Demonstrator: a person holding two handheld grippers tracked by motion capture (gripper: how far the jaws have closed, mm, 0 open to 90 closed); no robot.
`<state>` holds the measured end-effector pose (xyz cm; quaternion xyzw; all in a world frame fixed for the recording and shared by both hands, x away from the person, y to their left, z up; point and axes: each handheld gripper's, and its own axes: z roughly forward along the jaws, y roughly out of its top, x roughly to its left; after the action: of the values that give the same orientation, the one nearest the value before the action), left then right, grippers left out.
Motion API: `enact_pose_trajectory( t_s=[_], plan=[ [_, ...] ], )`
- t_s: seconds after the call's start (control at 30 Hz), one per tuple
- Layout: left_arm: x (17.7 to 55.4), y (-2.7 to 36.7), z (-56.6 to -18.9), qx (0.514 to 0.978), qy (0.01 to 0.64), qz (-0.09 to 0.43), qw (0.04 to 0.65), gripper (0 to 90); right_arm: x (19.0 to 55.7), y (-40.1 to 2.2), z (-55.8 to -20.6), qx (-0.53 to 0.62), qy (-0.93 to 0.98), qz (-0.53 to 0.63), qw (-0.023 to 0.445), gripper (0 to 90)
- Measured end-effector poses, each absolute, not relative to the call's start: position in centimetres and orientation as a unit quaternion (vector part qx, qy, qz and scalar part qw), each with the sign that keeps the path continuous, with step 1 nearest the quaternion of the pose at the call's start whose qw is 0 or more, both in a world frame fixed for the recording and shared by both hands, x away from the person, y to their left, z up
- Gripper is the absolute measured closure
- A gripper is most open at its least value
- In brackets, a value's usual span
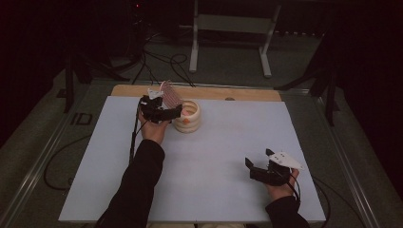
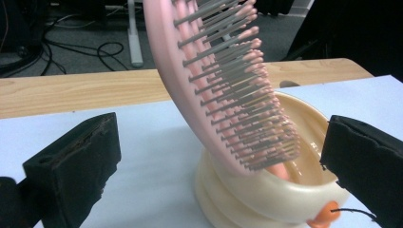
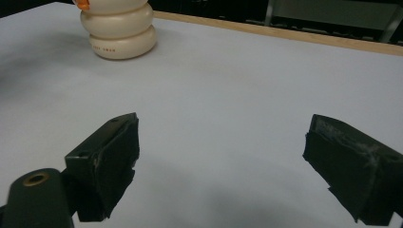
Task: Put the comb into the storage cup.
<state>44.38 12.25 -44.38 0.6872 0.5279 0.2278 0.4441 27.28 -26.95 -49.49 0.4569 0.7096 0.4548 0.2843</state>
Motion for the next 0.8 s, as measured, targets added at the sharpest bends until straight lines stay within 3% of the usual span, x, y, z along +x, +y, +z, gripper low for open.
enact_pose_trajectory(
  t_s=[0.8],
  plan=[
    [40.4,14.4,-43.2,0.729,0.464,0.227,0.449,0.3,27.3,-26.8,-49.5,0.456,0.71,0.455,0.284,11.0]
  ],
)
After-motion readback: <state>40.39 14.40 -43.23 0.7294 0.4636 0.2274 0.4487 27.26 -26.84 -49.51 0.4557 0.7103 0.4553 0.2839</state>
